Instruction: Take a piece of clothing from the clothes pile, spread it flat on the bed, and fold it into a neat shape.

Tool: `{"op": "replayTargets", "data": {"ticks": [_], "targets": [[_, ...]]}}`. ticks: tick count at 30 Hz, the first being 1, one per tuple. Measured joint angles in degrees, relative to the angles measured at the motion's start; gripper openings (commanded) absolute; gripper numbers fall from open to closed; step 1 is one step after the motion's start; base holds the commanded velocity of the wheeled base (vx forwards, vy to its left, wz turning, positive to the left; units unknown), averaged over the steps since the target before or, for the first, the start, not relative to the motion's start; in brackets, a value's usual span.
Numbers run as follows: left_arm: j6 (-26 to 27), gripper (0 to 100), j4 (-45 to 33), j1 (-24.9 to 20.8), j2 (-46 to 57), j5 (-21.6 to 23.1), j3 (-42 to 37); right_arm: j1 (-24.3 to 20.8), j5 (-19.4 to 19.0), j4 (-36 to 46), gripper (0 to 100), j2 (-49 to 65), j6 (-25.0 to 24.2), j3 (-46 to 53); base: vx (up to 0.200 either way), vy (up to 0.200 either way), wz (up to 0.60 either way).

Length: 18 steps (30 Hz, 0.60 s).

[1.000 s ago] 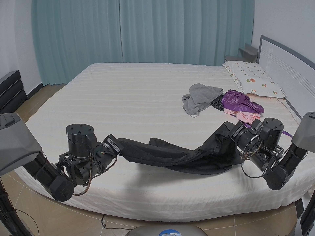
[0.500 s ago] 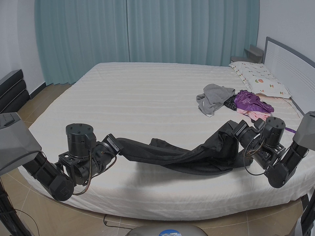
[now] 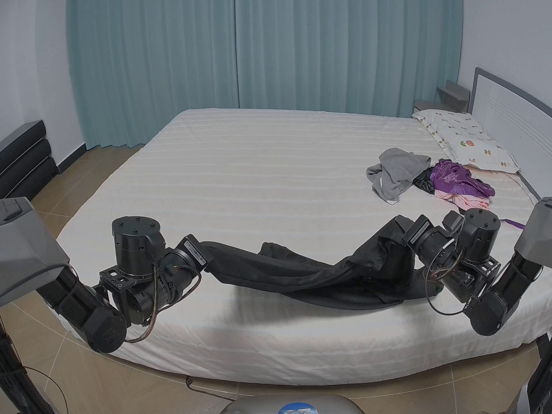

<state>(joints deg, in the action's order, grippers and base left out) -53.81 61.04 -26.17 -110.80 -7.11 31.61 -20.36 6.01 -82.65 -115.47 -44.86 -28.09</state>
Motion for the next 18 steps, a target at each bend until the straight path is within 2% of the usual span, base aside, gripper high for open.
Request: {"op": "replayTargets", "data": {"ticks": [7, 18], "targets": [[2.3, 0, -0.9, -0.4, 2.2, -0.6, -1.4, -1.2, 0.1, 0.0, 0, 2.2, -0.2, 3.9, 0.0, 0.0, 0.0], [3.2, 0, -1.3, -1.2, 6.4, -3.0, -6.8, -3.3, 0.7, -1.8, 0, 8.2, -0.1, 10.4, -0.2, 0.0, 0.0]]}}
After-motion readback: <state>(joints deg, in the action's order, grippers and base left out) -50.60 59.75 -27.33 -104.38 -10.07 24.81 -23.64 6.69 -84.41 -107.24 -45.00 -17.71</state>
